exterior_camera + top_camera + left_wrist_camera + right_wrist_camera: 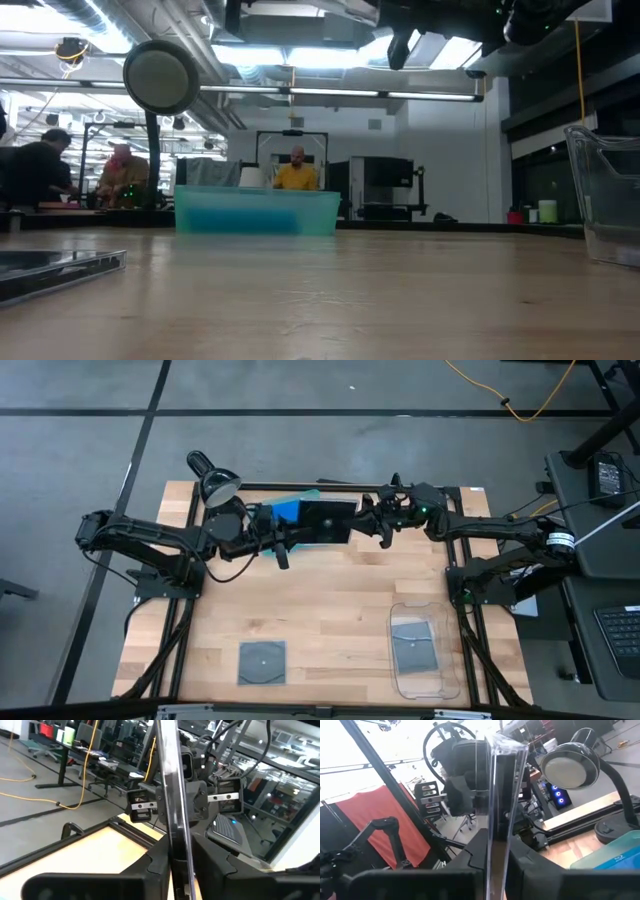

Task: Pick & place jewel cases by type
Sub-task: Put the right black CD case into the transparent bin

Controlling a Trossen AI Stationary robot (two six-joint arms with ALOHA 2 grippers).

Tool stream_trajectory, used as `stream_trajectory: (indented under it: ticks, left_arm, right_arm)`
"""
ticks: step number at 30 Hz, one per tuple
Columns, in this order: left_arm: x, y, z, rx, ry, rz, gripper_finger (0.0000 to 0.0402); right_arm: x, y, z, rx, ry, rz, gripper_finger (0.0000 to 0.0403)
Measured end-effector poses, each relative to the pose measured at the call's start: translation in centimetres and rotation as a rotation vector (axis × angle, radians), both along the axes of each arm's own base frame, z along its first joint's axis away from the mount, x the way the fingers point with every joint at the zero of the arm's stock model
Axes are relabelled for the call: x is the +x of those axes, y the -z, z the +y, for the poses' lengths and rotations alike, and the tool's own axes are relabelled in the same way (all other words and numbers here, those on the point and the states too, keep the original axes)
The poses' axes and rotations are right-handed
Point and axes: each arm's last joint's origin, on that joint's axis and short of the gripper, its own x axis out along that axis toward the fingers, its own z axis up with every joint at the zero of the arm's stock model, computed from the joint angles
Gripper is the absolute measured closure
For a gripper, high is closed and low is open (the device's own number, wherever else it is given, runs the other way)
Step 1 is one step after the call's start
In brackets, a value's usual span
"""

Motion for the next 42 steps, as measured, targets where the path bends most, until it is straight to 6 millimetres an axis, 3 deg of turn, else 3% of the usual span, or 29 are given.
stream_trajectory:
  ticks: [6, 13, 20, 27, 36, 42]
  left_arm:
    - [-0.6, -0.2, -0.2, -0.01, 0.065, 0.018, 0.0296]
    - [-4.0, -1.6, 0.2, -0.015, -0.016, 0.047, 0.0265]
    - [-6.3, -2.6, 0.4, -0.014, -0.054, 0.033, 0.0261]
    - [-6.1, -1.7, 0.0, -0.014, -0.046, 0.109, 0.0261]
    - [-5.5, -1.0, 0.0, -0.011, -0.047, 0.163, 0.0261]
    - [-5.6, -0.9, 0.1, -0.008, -0.051, 0.177, 0.0261]
  right_arm:
    - [0.1, -0.1, 0.0, 0.002, -0.013, 0.004, 0.0356]
    - [0.2, -1.6, 0.0, -0.014, -0.053, -0.025, 0.037]
    - [-0.4, -4.1, 0.7, 0.08, -0.258, 0.027, 0.0356]
    - [-1.9, -6.4, 1.5, 0.267, -0.398, 0.127, 0.0371]
    - [-4.2, -8.3, 2.4, 0.503, -0.425, 0.16, 0.0359]
    - [-4.8, -8.6, 2.6, 0.481, -0.406, 0.141, 0.0371]
